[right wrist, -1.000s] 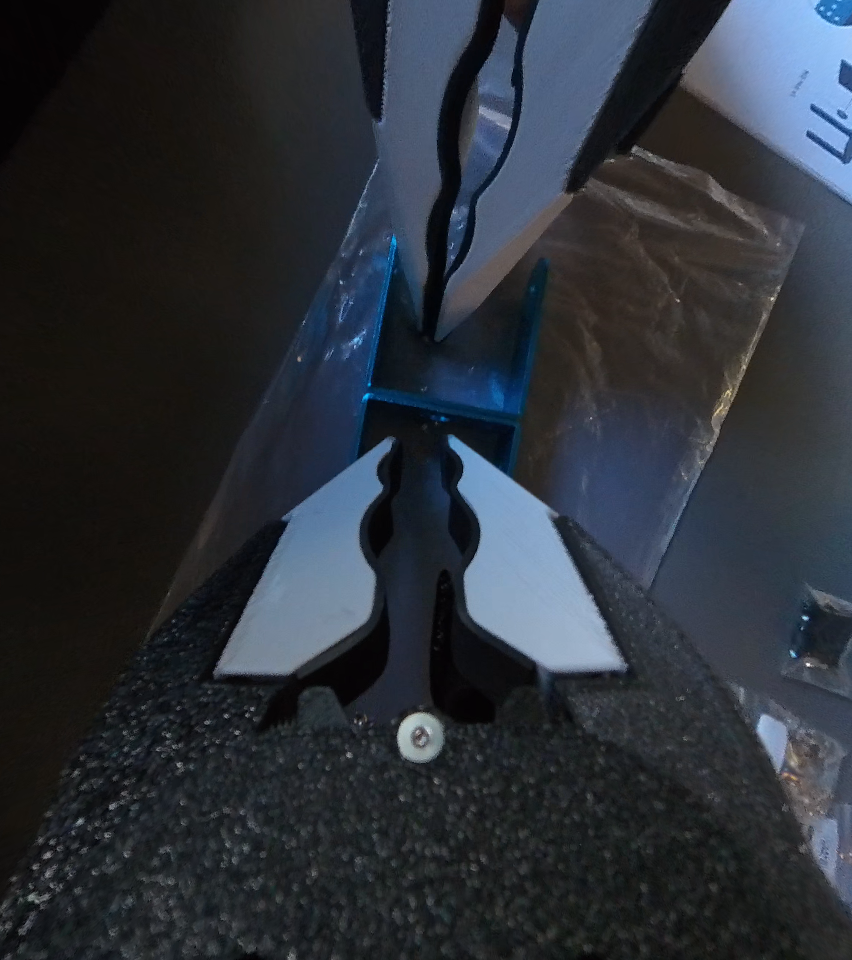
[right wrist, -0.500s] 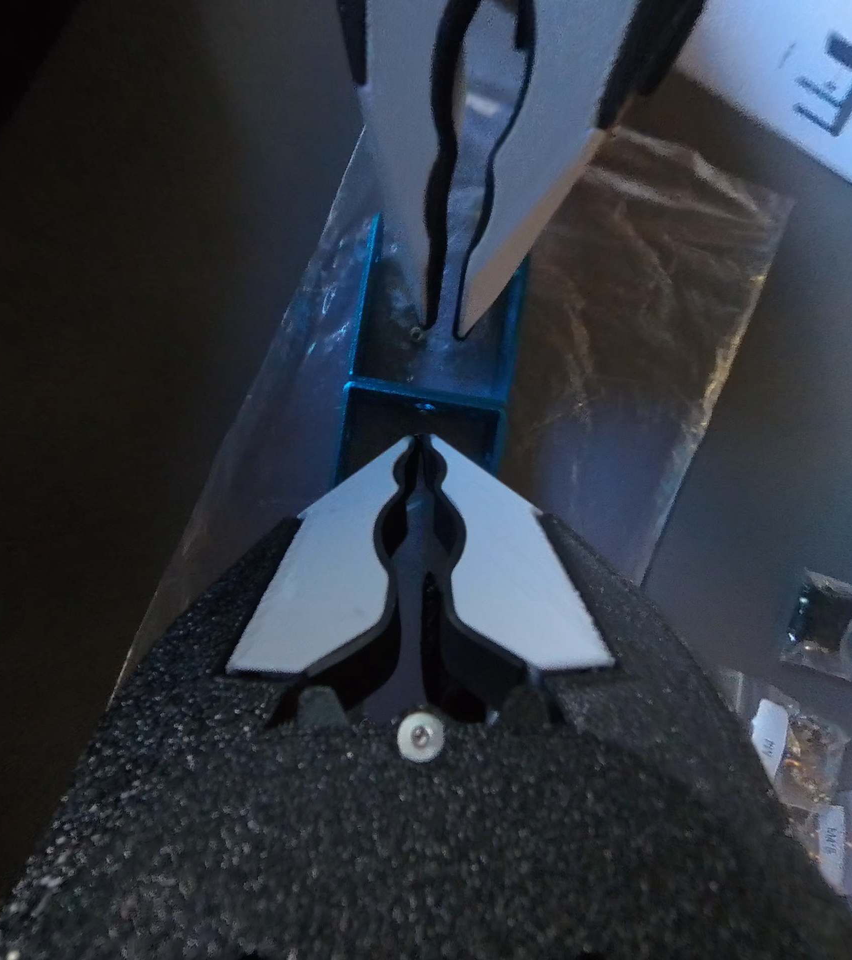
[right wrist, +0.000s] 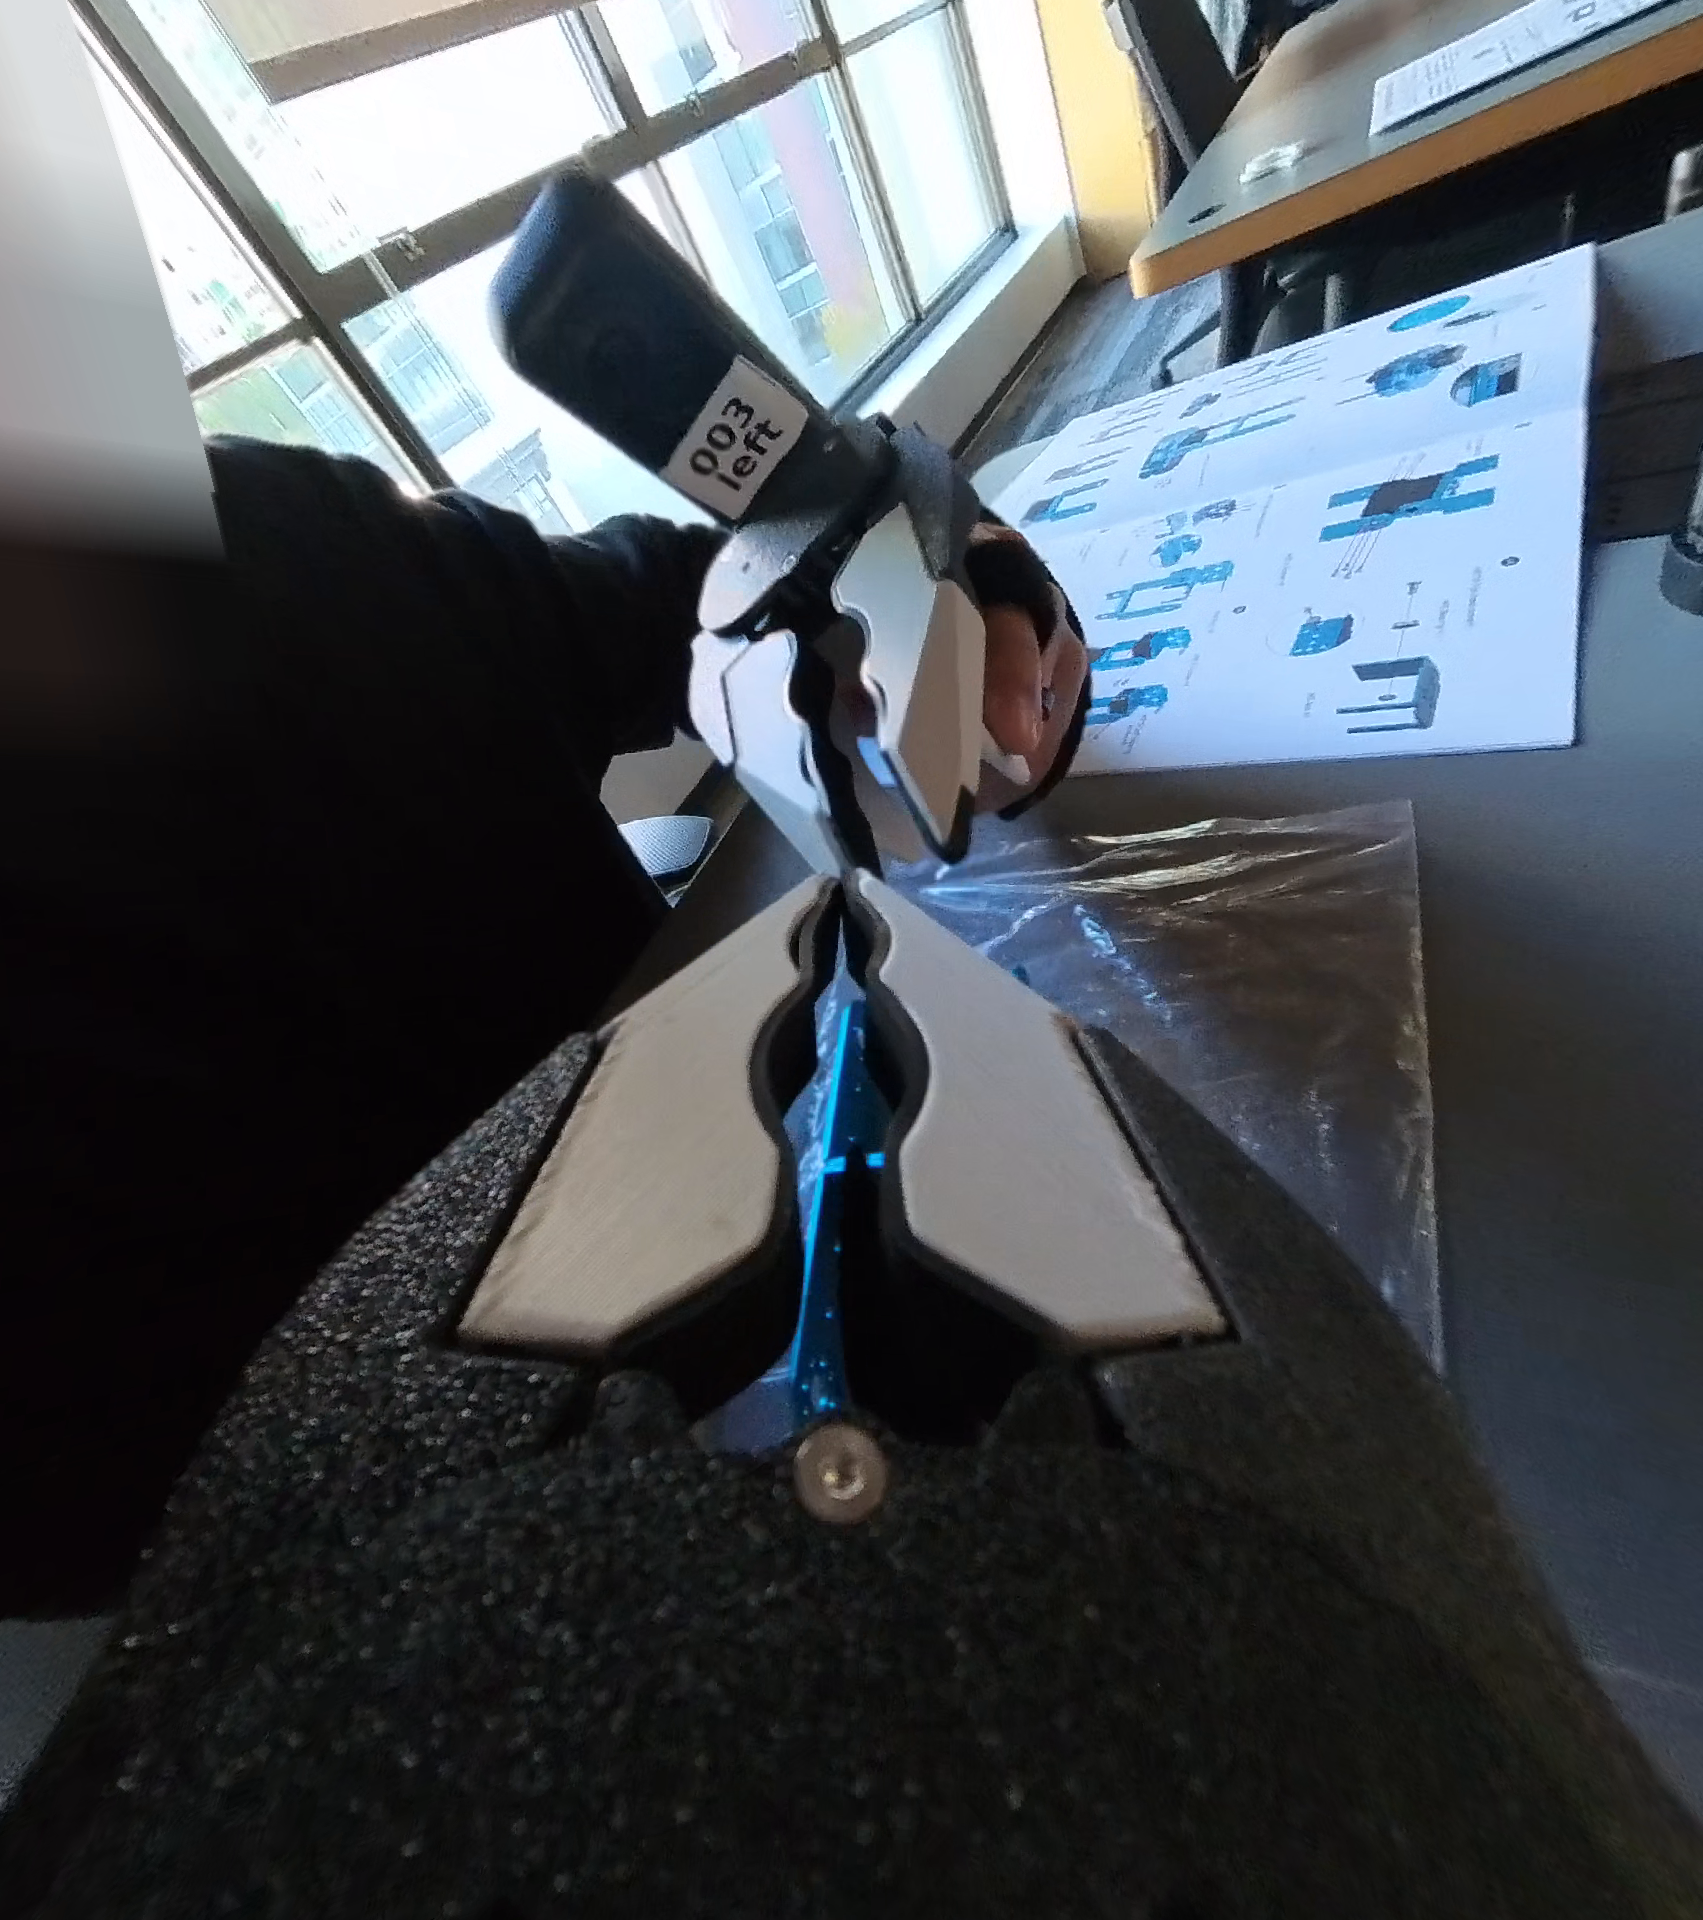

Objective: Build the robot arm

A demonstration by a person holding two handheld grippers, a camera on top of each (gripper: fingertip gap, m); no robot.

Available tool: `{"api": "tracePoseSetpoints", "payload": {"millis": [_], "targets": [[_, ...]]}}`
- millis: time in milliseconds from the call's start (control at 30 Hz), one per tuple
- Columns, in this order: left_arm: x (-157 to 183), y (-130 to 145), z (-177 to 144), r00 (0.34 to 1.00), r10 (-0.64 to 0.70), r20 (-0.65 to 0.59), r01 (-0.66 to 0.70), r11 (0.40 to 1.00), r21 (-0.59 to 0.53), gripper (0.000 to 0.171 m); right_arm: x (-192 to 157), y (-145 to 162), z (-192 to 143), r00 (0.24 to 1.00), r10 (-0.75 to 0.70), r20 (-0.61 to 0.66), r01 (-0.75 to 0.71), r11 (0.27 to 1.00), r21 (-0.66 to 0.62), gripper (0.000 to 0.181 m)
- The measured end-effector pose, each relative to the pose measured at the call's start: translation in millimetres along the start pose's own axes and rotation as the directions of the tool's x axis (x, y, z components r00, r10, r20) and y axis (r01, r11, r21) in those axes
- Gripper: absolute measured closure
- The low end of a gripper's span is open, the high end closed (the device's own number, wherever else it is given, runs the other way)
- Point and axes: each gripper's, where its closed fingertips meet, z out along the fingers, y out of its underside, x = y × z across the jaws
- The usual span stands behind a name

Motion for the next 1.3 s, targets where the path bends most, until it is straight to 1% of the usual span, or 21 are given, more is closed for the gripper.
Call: {"api": "tracePoseSetpoints", "payload": {"millis": [67, 100, 167, 233, 267, 333, 367, 400, 433, 467, 500, 533, 600, 667, 700, 767, 833, 900, 933, 1233, 1300], "targets": [[-1.2, -6.0, -3.2, 1.000, -0.024, -0.009, 0.025, 0.999, 0.031, 0.160, 3.3, -1.4, -1.9, 1.000, -0.010, -0.027, 0.011, 1.000, 0.015, 0.181], [-0.3, -5.9, -3.3, 0.999, -0.033, -0.021, 0.033, 0.999, 0.028, 0.160, 3.4, -1.8, -1.6, 1.000, -0.004, -0.025, 0.005, 1.000, 0.018, 0.181], [-7.0, -0.3, -2.3, 1.000, -0.003, 0.016, 0.003, 1.000, -0.005, 0.160, 6.6, -1.2, -0.6, 0.999, -0.009, -0.046, 0.010, 1.000, 0.012, 0.181], [-21.1, 11.8, -2.3, 0.997, 0.016, 0.078, -0.010, 0.998, -0.067, 0.165, 14.7, 3.6, -4.8, 0.993, -0.043, -0.114, 0.037, 0.998, -0.053, 0.181], [-25.1, 20.7, -2.1, 0.997, -0.004, 0.080, 0.013, 0.994, -0.110, 0.165, 17.3, 5.7, -8.1, 0.987, -0.070, -0.145, 0.058, 0.995, -0.084, 0.181], [-23.7, 38.0, -2.5, 0.999, -0.040, 0.036, 0.047, 0.980, -0.191, 0.165, 21.2, 15.0, -11.6, 0.972, -0.124, -0.197, 0.090, 0.981, -0.173, 0.181], [-17.2, 45.5, -3.4, 0.999, -0.032, -0.014, 0.028, 0.973, -0.228, 0.164, 23.2, 21.1, -11.4, 0.963, -0.155, -0.221, 0.105, 0.969, -0.222, 0.181], [-8.1, 55.3, -4.6, 0.997, -0.026, -0.075, 0.003, 0.960, -0.281, 0.164, 23.5, 29.4, -9.7, 0.955, -0.186, -0.233, 0.115, 0.951, -0.286, 0.176], [-5.4, 62.6, -4.5, 0.996, -0.018, -0.088, -0.012, 0.947, -0.321, 0.162, 24.1, 40.0, -7.9, 0.947, -0.212, -0.242, 0.114, 0.924, -0.365, 0.163], [-2.2, 64.3, -3.7, 0.995, -0.018, -0.096, -0.015, 0.944, -0.330, 0.159, 23.3, 51.6, -5.9, 0.940, -0.246, -0.238, 0.119, 0.886, -0.448, 0.149], [6.8, 64.1, -3.9, 0.990, -0.039, -0.138, -0.009, 0.944, -0.330, 0.158, 19.8, 61.6, -3.0, 0.935, -0.277, -0.220, 0.132, 0.850, -0.511, 0.133], [12.7, 63.8, -4.1, 0.985, -0.054, -0.162, -0.004, 0.943, -0.333, 0.155, 17.1, 67.7, 0.0, 0.928, -0.307, -0.210, 0.148, 0.822, -0.549, 0.126], [13.4, 66.0, -3.6, 0.987, -0.036, -0.157, -0.021, 0.938, -0.346, 0.155, 15.3, 76.8, 6.6, 0.916, -0.348, -0.200, 0.164, 0.780, -0.604, 0.114], [11.3, 66.8, -3.1, 0.990, -0.013, -0.143, -0.038, 0.937, -0.349, 0.155, 18.8, 91.9, 9.6, 0.912, -0.359, -0.199, 0.130, 0.714, -0.688, 0.093], [11.8, 64.6, -2.9, 0.989, -0.018, -0.144, -0.032, 0.941, -0.338, 0.155, 23.9, 97.2, 8.5, 0.898, -0.386, -0.212, 0.118, 0.675, -0.729, 0.092], [13.0, 59.8, -2.7, 0.988, -0.047, -0.148, -0.003, 0.948, -0.319, 0.156, 25.8, 103.4, 9.2, 0.884, -0.421, -0.204, 0.114, 0.617, -0.779, 0.091], [6.7, 59.3, -2.4, 0.992, -0.054, -0.118, 0.013, 0.947, -0.320, 0.156, 22.5, 105.9, 13.7, 0.890, -0.415, -0.191, 0.106, 0.594, -0.797, 0.105], [-3.1, 61.3, -3.0, 0.995, -0.059, -0.076, 0.030, 0.943, -0.331, 0.156, 30.4, 106.7, 9.3, 0.869, -0.443, -0.219, 0.074, 0.554, -0.829, 0.117], [-6.5, 61.0, -3.6, 0.995, -0.069, -0.065, 0.044, 0.943, -0.330, 0.157, 30.3, 108.0, 7.4, 0.873, -0.435, -0.221, 0.055, 0.539, -0.841, 0.118], [-32.6, 57.6, -6.0, 0.987, -0.158, 0.034, 0.161, 0.942, -0.295, 0.157, 28.6, 109.4, 10.0, 0.881, -0.423, -0.211, 0.050, 0.526, -0.849, 0.117], [-38.9, 54.6, -7.7, 0.983, -0.174, 0.054, 0.182, 0.944, -0.276, 0.157, 28.3, 106.5, 10.5, 0.881, -0.431, -0.195, 0.081, 0.543, -0.836, 0.117]]}}
